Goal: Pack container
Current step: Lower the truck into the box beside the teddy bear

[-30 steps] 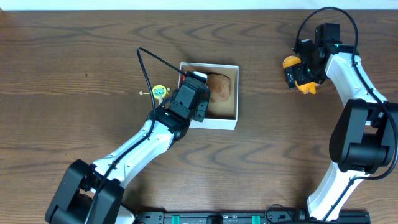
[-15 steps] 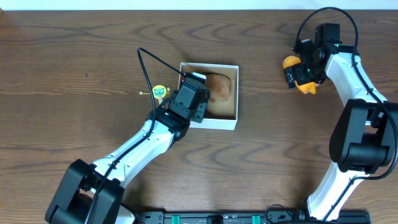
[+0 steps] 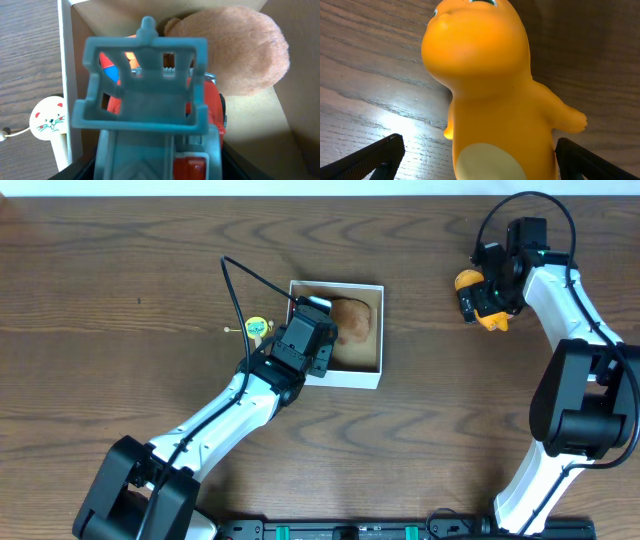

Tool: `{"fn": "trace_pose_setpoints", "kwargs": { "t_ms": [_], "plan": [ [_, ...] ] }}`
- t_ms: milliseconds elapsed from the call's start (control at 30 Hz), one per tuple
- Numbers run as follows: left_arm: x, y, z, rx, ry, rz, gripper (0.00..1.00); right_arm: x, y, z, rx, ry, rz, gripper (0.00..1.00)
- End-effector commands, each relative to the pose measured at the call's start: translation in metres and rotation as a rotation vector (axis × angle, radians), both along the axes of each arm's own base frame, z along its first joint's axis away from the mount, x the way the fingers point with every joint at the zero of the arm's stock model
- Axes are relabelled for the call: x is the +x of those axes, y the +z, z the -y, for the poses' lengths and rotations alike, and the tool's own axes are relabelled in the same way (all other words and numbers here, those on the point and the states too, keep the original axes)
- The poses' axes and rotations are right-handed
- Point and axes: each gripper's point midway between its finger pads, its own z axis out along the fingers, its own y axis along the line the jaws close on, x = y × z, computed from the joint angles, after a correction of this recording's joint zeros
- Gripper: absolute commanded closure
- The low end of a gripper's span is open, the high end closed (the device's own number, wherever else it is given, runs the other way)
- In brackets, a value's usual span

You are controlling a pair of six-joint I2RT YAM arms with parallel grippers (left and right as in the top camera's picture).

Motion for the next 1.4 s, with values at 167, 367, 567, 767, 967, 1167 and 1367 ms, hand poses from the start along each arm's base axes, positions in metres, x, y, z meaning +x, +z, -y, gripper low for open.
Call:
{"fn": "trace_pose_setpoints", "kwargs": {
  "t_ms": [167,367,567,767,967,1167,1367],
  "plan": [
    [0.000,-0.003,-0.003,0.026,0.008,0.003,0.36,0.001,-0.002,-0.005,0.007,0.011,-0.004,0.01],
    [0.000,-0.003,-0.003,0.025,0.008,0.004,0.30,0.001,-0.002,-0.005,0.007,0.011,-0.004,0.01],
    [0.003,0.000,-0.002,0.017,0.009,0.018,0.30,0.001,-0.002,-0.005,0.007,0.011,-0.004,0.01],
    [0.015,0.014,0.007,-0.030,0.009,0.087,0.30,0.001,-0.002,-0.005,0.007,0.011,-0.004,0.01],
    [0.022,0.022,0.011,-0.057,0.010,0.128,0.31,0.001,-0.002,-0.005,0.007,0.011,-0.004,0.01],
    [0.022,0.022,0.011,-0.057,0.010,0.129,0.48,0.001,-0.002,-0.005,0.007,0.011,-0.004,0.01],
    [0.020,0.017,0.010,-0.046,0.010,0.112,0.52,0.001,-0.002,-0.005,0.007,0.011,-0.004,0.01]
  ]
}}
